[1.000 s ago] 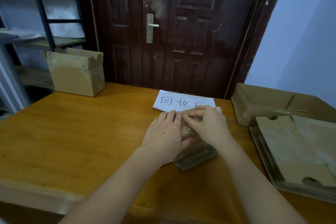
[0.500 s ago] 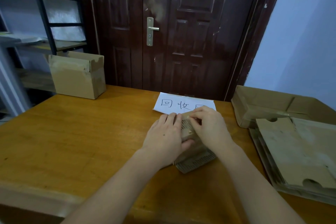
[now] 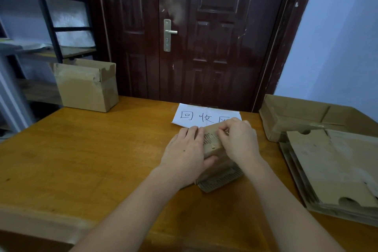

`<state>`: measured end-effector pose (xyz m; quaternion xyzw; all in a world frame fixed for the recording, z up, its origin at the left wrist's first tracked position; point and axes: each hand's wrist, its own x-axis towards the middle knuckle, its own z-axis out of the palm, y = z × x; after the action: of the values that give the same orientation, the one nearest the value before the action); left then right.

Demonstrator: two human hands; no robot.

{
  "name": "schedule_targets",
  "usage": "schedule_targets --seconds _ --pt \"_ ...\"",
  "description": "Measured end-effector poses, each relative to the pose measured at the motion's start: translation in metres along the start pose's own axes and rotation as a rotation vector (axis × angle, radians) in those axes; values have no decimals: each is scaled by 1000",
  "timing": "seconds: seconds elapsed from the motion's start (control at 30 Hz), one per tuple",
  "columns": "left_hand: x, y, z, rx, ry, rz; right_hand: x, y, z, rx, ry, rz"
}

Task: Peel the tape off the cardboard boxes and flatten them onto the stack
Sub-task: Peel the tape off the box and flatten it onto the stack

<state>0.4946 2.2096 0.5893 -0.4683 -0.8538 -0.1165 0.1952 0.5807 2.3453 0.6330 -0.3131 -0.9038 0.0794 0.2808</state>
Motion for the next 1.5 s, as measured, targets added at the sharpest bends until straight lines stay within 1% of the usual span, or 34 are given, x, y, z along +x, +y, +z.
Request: schedule_targets --seconds 0.1,0.2,0.27,0.33,0.4,0.47,0.5,0.57,0.63,0.7,0.87,0.97,1.03,1.13,1.2,1.27,1.33,1.43,1.5 --pt "1 1 -1 -1 -7 -7 4 4 -4 14 56 18" --pt "2 0 0 -13 -13 0 4 8 -7 -39 80 -39" --pt "2 0 0 -9 -19 3 1 10 -8 -1 56 -105" --pt "4 -1 0 0 -24 12 -1 12 -10 90 -28 -139" --pt "5 -1 -2 7 -31 29 0 16 -13 227 -115 -92" --pt "6 -1 -5 6 -45 45 3 20 -16 341 -112 9" --pt "7 -1 -7 5 -58 51 4 23 -15 351 -96 60" --pt "11 -2 -12 18 -92 55 3 29 -12 336 -123 140" --pt "18 0 -21 65 -148 53 4 32 -9 367 -158 167" --pt "28 7 -29 115 -196 48 6 32 -7 357 -136 152" --pt "49 33 -21 68 -324 42 10 24 -2 144 -95 69" --pt "51 30 -14 101 -337 74 12 31 -4 96 -37 101" --pt "52 24 -15 91 -357 104 12 36 -6 53 -3 63" --pt "57 19 -20 90 -419 113 7 39 -7 92 3 -50" --pt "61 22 -24 78 -454 102 2 36 -7 124 -54 -109" --pt "64 29 -24 51 -453 93 -1 35 -6 159 -92 -119" --pt "62 35 -20 26 -405 80 -2 37 -6 216 -91 -67" --pt "58 36 -16 14 -312 71 -1 43 -6 433 -64 119" --pt "57 33 -13 10 -294 71 -1 44 -4 542 -89 168"
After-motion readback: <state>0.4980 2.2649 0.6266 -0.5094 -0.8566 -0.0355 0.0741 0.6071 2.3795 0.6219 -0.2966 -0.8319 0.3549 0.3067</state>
